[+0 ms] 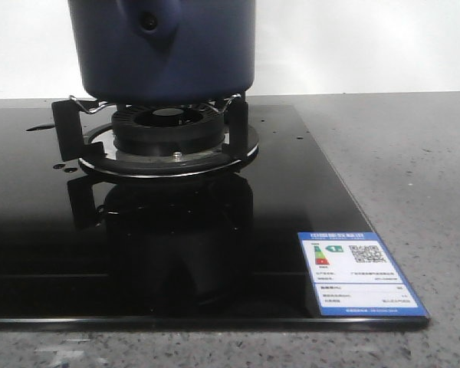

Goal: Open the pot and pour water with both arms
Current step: 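Lift the light blue bowl with right gripper and carry it over the saucepan, then tilt the bowl with right gripper to pour water into the saucepan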

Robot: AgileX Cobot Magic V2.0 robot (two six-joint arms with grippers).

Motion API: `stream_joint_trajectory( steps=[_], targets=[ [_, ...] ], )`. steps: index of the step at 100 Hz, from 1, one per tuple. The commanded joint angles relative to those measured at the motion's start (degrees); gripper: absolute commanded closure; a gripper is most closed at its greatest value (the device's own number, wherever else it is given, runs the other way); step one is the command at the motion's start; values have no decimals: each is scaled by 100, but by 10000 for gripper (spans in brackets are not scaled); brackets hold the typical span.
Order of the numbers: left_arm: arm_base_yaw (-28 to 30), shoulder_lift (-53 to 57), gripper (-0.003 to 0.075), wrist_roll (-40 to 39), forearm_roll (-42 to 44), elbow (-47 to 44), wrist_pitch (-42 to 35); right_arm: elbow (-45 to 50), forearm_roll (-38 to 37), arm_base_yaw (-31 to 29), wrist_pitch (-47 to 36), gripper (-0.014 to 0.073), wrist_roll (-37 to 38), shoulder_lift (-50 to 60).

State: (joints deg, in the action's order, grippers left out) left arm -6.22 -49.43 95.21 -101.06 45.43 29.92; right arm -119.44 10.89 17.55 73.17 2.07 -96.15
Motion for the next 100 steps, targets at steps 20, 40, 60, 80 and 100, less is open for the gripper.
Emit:
stream_joint_trajectory(
  steps=[20,40,60,80,100],
  targets=[
    [-17,84,437,-16,-379,242,117,-662,-898,483,-836,650,-47,-167],
    [-17,84,437,-16,-379,242,89,-662,-1996,971,-1343,650,-47,-268],
    [-17,84,437,-16,-379,242,67,-662,-3250,1476,-1566,650,-37,-370],
    [-17,84,437,-16,-379,242,67,-662,-4414,1830,-1615,634,307,-517],
    [-17,84,437,-16,-379,242,67,-662,-5078,2115,-1649,634,307,-678]
  ],
)
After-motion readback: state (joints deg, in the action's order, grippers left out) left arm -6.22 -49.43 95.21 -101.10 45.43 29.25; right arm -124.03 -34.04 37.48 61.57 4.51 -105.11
